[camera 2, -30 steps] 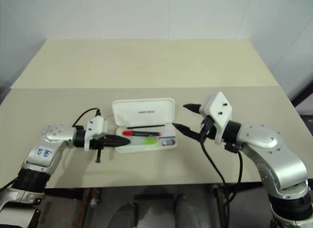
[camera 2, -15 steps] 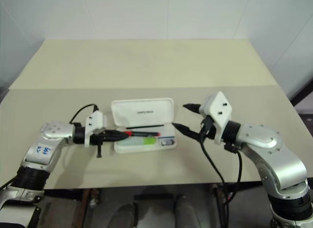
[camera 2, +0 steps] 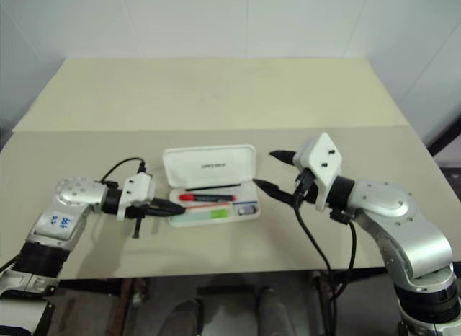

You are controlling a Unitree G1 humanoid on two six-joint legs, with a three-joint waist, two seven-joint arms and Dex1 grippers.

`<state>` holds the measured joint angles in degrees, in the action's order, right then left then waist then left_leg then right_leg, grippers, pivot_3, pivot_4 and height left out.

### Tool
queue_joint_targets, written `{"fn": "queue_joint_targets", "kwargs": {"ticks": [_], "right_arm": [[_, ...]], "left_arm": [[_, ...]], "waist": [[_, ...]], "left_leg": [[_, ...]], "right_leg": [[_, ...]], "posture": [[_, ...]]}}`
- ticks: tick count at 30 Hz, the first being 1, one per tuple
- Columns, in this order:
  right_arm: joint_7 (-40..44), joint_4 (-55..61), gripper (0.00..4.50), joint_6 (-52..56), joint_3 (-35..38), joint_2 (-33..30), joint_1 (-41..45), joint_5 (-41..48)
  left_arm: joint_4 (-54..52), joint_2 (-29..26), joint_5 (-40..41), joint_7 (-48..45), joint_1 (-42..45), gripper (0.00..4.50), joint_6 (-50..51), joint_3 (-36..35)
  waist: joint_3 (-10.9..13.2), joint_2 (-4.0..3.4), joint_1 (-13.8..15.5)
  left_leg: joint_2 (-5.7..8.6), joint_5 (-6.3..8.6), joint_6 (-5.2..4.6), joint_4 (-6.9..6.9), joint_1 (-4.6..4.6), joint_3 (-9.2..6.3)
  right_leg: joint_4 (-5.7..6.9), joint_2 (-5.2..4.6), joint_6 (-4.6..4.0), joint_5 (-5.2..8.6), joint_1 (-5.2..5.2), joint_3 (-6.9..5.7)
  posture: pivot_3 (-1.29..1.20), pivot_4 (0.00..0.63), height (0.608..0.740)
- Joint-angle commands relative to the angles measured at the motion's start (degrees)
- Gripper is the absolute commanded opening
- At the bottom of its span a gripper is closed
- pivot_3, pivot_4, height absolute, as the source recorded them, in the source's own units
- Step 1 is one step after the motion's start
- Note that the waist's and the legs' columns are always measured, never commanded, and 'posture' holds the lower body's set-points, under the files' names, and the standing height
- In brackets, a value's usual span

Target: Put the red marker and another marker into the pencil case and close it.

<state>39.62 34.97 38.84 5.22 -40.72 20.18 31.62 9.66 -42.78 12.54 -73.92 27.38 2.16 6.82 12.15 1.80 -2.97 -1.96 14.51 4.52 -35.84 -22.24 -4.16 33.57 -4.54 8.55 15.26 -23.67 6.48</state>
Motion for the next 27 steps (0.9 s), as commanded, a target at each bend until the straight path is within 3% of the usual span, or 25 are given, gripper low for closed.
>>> {"fn": "queue_joint_targets", "kwargs": {"ticks": [1, 20, 27], "right_arm": [[-0.8, 1.6, 3.43, -1.0, 0.5, 0.4, 0.9, 0.4], [-0.4, 0.8, 3.43, -1.6, -0.6, 1.0, 1.5, 0.0], [-0.6, 0.9, 3.43, -1.6, -0.7, 1.3, 1.6, 0.0]], "left_arm": [[-1.3, 0.2, 1.0, -0.6, -0.2, 0.05, -2.4, -1.2], [-7.7, 1.1, 7.4, -1.5, -1.5, 0.05, 0.8, -3.7], [-7.3, -1.1, 3.0, -2.7, -1.8, 0.05, -1.0, -1.2]], "waist": [[0.0, 0.0, 0.0], [0.0, 0.0, 0.0], [0.0, 0.0, 0.0]], "left_leg": [[0.0, 0.0, 0.0, 0.02, 0.0, 0.0], [0.0, 0.01, -0.01, 0.1, 0.01, 0.0], [0.0, 0.01, -0.01, 0.1, 0.02, 0.0]], "right_leg": [[-0.01, 0.0, 0.0, 0.0, 0.0, 0.0], [-0.01, 0.0, 0.01, -0.01, -0.01, -0.01], [0.0, 0.0, 0.01, -0.01, -0.01, -0.01]], "posture": [[0.0, 0.15, 0.74], [0.0, 0.15, 0.74], [0.0, 0.15, 0.74]]}}
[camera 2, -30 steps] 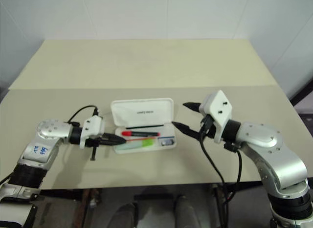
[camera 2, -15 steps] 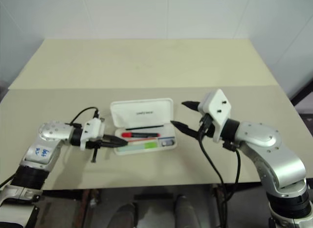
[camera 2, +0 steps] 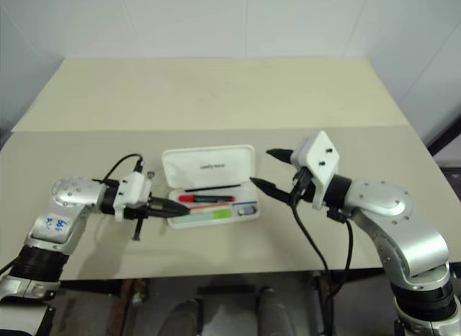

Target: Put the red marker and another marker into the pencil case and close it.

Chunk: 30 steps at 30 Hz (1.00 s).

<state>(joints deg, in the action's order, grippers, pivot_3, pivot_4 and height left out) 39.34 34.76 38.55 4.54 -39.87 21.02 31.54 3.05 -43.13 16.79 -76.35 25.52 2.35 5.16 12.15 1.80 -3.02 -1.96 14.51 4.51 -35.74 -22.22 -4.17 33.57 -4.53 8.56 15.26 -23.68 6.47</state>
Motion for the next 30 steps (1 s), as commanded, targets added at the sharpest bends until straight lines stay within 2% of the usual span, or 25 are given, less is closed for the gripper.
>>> {"fn": "queue_joint_targets", "kwargs": {"ticks": [1, 15, 21, 30], "right_arm": [[-0.3, 1.1, 3.43, -1.3, 0.0, 0.4, 0.8, 0.1], [-1.1, 2.0, 3.43, -1.3, 0.4, 0.7, 0.3, 0.2], [-1.2, 2.1, 3.43, -1.4, 0.4, 0.8, 0.0, 0.3], [-0.5, 0.8, 3.43, -2.6, -0.6, 1.2, 0.5, 0.0]], "left_arm": [[-0.5, -0.8, -1.8, -0.3, 0.2, 0.05, -1.5, 0.7], [2.6, -0.1, -7.5, 1.3, 1.3, 0.05, -3.6, 3.9], [-1.3, 1.2, -0.6, 1.2, 1.2, 0.05, 2.4, 1.2], [-6.3, -0.8, 6.4, 2.1, -0.6, 0.05, 7.7, -5.9]], "waist": [[0.0, 0.0, 0.0], [0.0, 0.0, 0.1], [0.0, 0.0, 0.1], [0.0, 0.0, -0.1]], "left_leg": [[0.0, 0.0, 0.0, 0.0, 0.0, 0.0], [0.0, 0.0, 0.0, 0.02, 0.0, 0.0], [0.0, 0.0, 0.0, 0.02, -0.01, 0.0], [0.0, 0.01, -0.02, 0.08, 0.02, 0.0]], "right_leg": [[-0.01, 0.0, 0.0, 0.0, 0.0, 0.0], [-0.02, 0.0, -0.01, 0.0, 0.0, 0.0], [-0.01, 0.0, 0.0, 0.0, 0.0, 0.0], [0.02, 0.0, 0.0, 0.0, -0.01, 0.0]], "posture": [[0.0, 0.15, 0.74], [0.0, 0.15, 0.74], [0.0, 0.15, 0.74], [0.0, 0.15, 0.74]]}}
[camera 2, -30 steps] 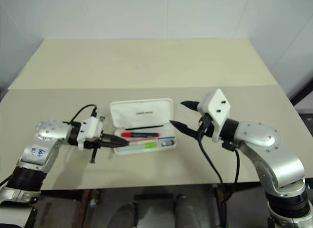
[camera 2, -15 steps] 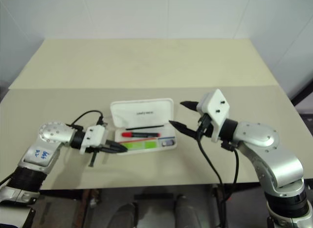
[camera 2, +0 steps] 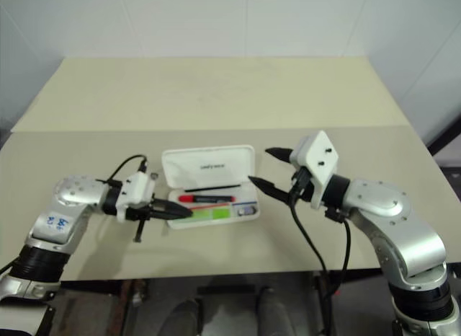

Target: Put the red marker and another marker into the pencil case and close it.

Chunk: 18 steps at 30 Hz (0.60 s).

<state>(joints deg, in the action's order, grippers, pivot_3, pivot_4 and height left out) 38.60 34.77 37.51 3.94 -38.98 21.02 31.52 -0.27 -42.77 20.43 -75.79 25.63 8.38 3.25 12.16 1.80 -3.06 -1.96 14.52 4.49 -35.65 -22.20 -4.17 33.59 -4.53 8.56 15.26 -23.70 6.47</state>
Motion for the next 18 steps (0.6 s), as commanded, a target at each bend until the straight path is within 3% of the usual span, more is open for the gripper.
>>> {"fn": "queue_joint_targets", "kwargs": {"ticks": [1, 8, 18], "right_arm": [[0.4, 0.6, 3.43, -1.7, -0.1, 0.3, 0.6, 0.0], [0.7, -0.2, 3.43, -2.7, -0.4, 0.2, 0.5, 0.1], [3.9, -1.1, 3.43, -4.0, 1.3, -1.7, -1.6, 0.8]], "left_arm": [[-3.2, -1.6, 3.0, 2.2, -1.0, 0.05, 2.0, -5.1], [3.8, -1.9, 3.7, 11.9, 0.3, 0.05, 2.8, -15.5], [13.7, 0.7, -0.7, 23.9, 3.9, 0.05, 2.3, -16.7]], "waist": [[0.0, 0.0, -0.1], [0.0, 0.0, 0.0], [0.0, 0.0, 0.4]], "left_leg": [[0.0, 0.0, 0.0, -0.01, 0.0, 0.0], [0.0, 0.0, 0.0, -0.01, 0.01, 0.0], [0.0, 0.0, 0.0, 0.03, 0.0, -0.01]], "right_leg": [[-0.01, 0.0, 0.0, 0.0, 0.0, 0.0], [-0.01, 0.0, 0.0, 0.0, 0.0, 0.0], [0.0, 0.0, 0.22, -0.12, 0.0, -0.03]], "posture": [[0.0, 0.15, 0.74], [0.0, 0.15, 0.74], [0.0, 0.15, 0.74]]}}
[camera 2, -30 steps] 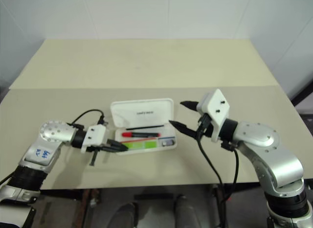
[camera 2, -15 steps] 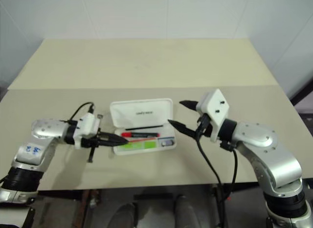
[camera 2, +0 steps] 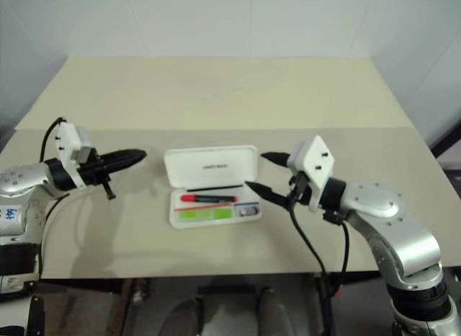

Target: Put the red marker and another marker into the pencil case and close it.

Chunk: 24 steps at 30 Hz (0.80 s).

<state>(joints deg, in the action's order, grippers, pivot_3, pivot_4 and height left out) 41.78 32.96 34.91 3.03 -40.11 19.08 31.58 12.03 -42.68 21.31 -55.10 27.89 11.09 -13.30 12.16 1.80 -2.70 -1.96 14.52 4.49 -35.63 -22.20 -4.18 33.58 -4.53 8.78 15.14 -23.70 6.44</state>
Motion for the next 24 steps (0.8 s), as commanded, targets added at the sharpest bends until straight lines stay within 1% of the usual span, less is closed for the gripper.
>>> {"fn": "queue_joint_targets", "kwargs": {"ticks": [1, 5, 8, 14, 15, 16, 17, 18, 24], "right_arm": [[0.6, 0.8, 3.43, -1.3, 2.2, -0.6, 0.5, 0.8], [0.3, 1.7, 3.43, -0.9, 2.4, 0.0, 0.8, 1.9], [0.3, 2.0, 3.43, -0.6, 2.7, -0.2, 0.6, 2.4], [2.3, 4.0, 3.43, 0.6, 6.7, -1.9, -2.2, 7.3], [2.4, 4.4, 3.79, 1.2, 7.5, -2.3, -2.6, 8.5], [2.6, 4.8, 3.98, 1.4, 7.9, -2.6, -2.9, 9.3], [2.6, 5.1, 4.29, 1.8, 8.3, -2.9, -3.3, 10.3], [2.9, 5.5, 4.49, 2.1, 8.5, -3.3, -3.7, 10.9], [1.9, 6.0, 4.49, -0.1, 6.9, -4.3, -4.7, 7.7]], "left_arm": [[2.0, 1.3, -1.9, 3.8, 1.9, 0.05, 0.1, 0.6], [4.5, 3.9, -4.7, 4.5, 3.6, 0.05, -0.1, 4.9], [5.9, 5.0, -5.4, 4.4, 4.9, 0.05, 0.1, 6.4], [11.6, 8.3, -7.4, 3.6, 10.0, 0.05, -1.2, 10.0], [12.1, 8.5, -7.4, 3.1, 10.5, 0.0, -1.6, 10.2], [12.5, 8.6, -7.5, 2.8, 10.8, 0.0, -1.6, 10.3], [12.7, 8.6, -7.4, 2.3, 11.0, 0.0, -1.9, 10.3], [13.0, 8.7, -7.2, 1.8, 11.1, 0.0, -2.1, 10.3], [12.1, 9.0, -6.0, -0.8, 10.6, 0.0, -2.5, 10.3]], "waist": [[0.0, 0.0, 0.1], [0.0, 0.0, 0.4], [0.0, 0.0, 0.5], [0.0, 0.0, 1.1], [0.0, 0.0, 1.1], [0.0, 0.01, 1.1], [0.0, 0.0, 1.1], [0.0, 0.0, 1.1], [0.0, 0.0, 1.0]], "left_leg": [[0.0, 0.0, 0.0, 0.0, 0.0, 0.0], [0.0, 0.0, 0.0, 0.0, 0.01, 0.0], [0.0, 0.0, 0.0, 0.0, 0.0, 0.0], [0.0, 0.0, 0.0, 0.0, 0.0, 0.0], [0.01, 0.0, 0.0, 0.0, 0.0, 0.0], [0.01, 0.0, 0.0, 0.0, -0.02, 0.0], [0.0, 0.0, 0.0, 0.0, -0.02, 0.0], [0.01, 0.0, 0.0, 0.0, -0.02, 0.0], [0.0, 0.0, 0.0, -0.01, 0.01, 0.0]], "right_leg": [[0.01, 0.0, 0.0, 0.0, 0.0, 0.0], [0.03, 0.0, 0.02, -0.01, 0.0, 0.0], [0.03, 0.0, 0.1, -0.06, -0.01, -0.01], [0.04, 0.0, 0.14, -0.08, 0.0, -0.02], [0.03, 0.0, 0.14, -0.08, 0.0, -0.02], [0.01, 0.0, 0.15, -0.08, 0.0, -0.02], [0.02, 0.0, 0.17, -0.09, 0.0, -0.02], [0.02, 0.0, 0.18, -0.1, -0.01, -0.02], [0.05, 0.0, 0.25, -0.14, -0.01, -0.02]], "posture": [[0.0, 0.15, 0.74], [0.0, 0.15, 0.74], [0.0, 0.15, 0.74], [0.0, 0.15, 0.74], [0.0, 0.15, 0.74], [0.0, 0.15, 0.74], [0.0, 0.15, 0.74], [0.0, 0.15, 0.74], [0.0, 0.15, 0.74]]}}
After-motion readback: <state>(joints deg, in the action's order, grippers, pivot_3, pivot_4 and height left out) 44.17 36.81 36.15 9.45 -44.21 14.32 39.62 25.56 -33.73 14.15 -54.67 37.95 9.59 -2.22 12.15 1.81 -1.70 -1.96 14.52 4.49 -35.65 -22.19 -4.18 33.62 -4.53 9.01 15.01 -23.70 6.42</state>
